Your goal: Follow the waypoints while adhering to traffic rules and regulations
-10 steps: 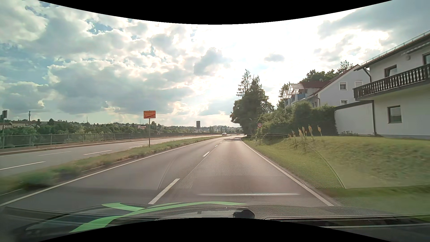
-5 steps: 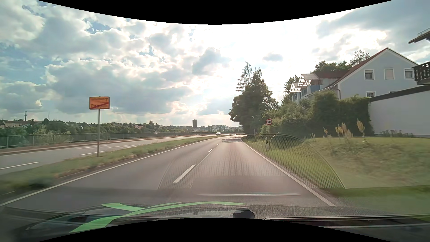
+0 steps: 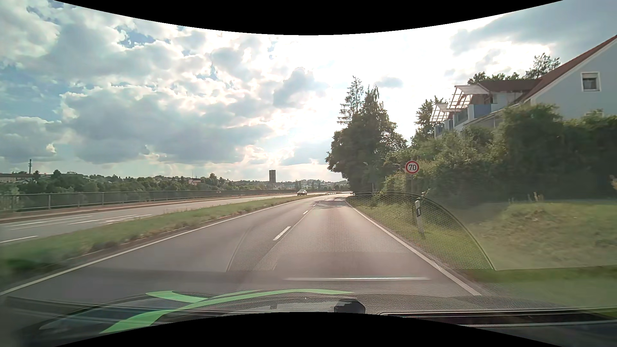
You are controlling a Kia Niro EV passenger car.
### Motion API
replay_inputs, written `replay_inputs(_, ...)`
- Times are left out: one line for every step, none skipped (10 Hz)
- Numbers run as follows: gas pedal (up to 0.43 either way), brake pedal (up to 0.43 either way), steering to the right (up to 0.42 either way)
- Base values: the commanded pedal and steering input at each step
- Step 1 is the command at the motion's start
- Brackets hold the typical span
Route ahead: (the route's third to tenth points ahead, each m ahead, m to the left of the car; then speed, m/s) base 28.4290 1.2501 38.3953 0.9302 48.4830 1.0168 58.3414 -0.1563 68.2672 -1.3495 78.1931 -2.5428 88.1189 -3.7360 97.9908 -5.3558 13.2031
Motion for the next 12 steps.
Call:
replay_inputs(0.228,0.0,0.004)
replay_inputs(0.248,0.0,0.003)
replay_inputs(0.268,0.0,0.004)
replay_inputs(0.287,0.0,0.004)
replay_inputs(0.319,0.0,0.003)
replay_inputs(0.339,0.0,0.004)
replay_inputs(0.339,0.0,0.004)
replay_inputs(0.339,0.0,0.003)
replay_inputs(0.339,0.0,0.004)
replay_inputs(0.331,0.0,0.004)
replay_inputs(0.331,0.0,0.004)
replay_inputs(0.331,0.0,0.003)
